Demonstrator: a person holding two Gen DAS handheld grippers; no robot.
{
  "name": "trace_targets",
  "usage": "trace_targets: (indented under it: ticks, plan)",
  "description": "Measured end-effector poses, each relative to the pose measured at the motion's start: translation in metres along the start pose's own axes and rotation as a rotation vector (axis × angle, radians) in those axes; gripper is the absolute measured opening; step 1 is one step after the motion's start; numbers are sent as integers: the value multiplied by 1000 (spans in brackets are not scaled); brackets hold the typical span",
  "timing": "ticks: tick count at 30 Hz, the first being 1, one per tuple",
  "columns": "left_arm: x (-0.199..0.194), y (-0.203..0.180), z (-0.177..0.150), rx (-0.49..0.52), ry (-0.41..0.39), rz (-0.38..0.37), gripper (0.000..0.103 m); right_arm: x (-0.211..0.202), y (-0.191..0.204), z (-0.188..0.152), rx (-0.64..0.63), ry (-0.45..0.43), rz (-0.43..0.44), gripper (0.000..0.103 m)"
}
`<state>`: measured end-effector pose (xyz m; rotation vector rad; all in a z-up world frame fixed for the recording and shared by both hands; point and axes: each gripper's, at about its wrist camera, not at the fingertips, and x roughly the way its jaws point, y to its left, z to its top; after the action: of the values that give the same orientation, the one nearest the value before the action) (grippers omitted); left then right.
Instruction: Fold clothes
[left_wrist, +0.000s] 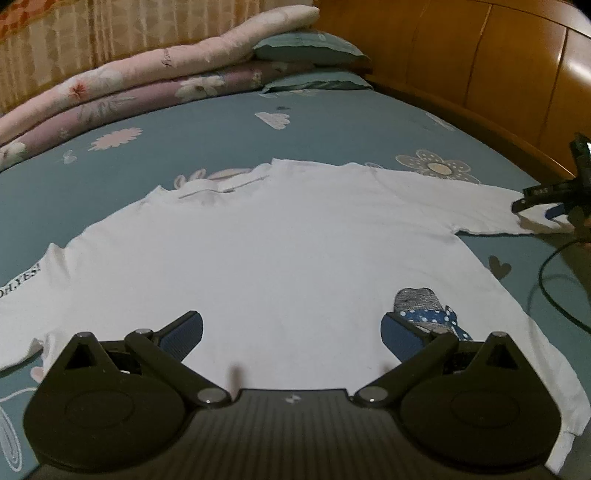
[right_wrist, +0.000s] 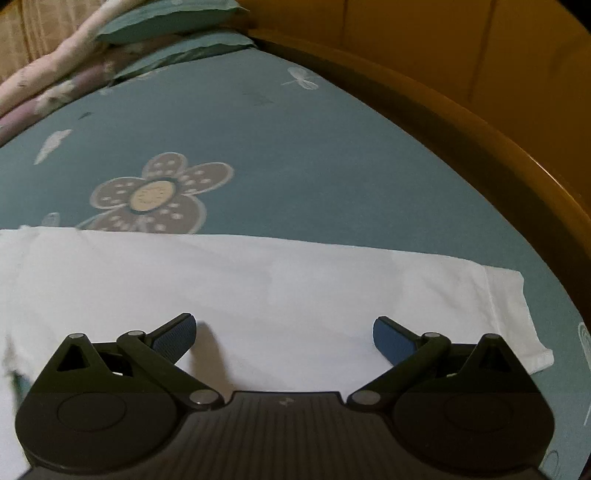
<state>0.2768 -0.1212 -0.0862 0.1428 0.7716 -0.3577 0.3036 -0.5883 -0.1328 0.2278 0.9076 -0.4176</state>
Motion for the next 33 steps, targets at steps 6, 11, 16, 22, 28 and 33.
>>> trace_targets:
  ticks: [6,11,16,22,28,33]
  plan:
    - [7,-4,0,16,5,15,102,13,-7,10,-23,-5,-44,103]
    - [11,-6,2,21,14,8,102,29,-26,32,42,1,-91,103]
    - [1,-5,0,21,12,-7,102,9,-22,39,30,-14,-56,103]
    - [-27,-6,-4,22,19,-7,102,-61,20,18,-131,-60,107,103]
    - [-61,-10,-22,33,44,-6,102,-130,75,-24,-247,-23,346,103]
    - [-72,-8,-49,0,112,26,102,-171,131,-79,-342,50,558,103]
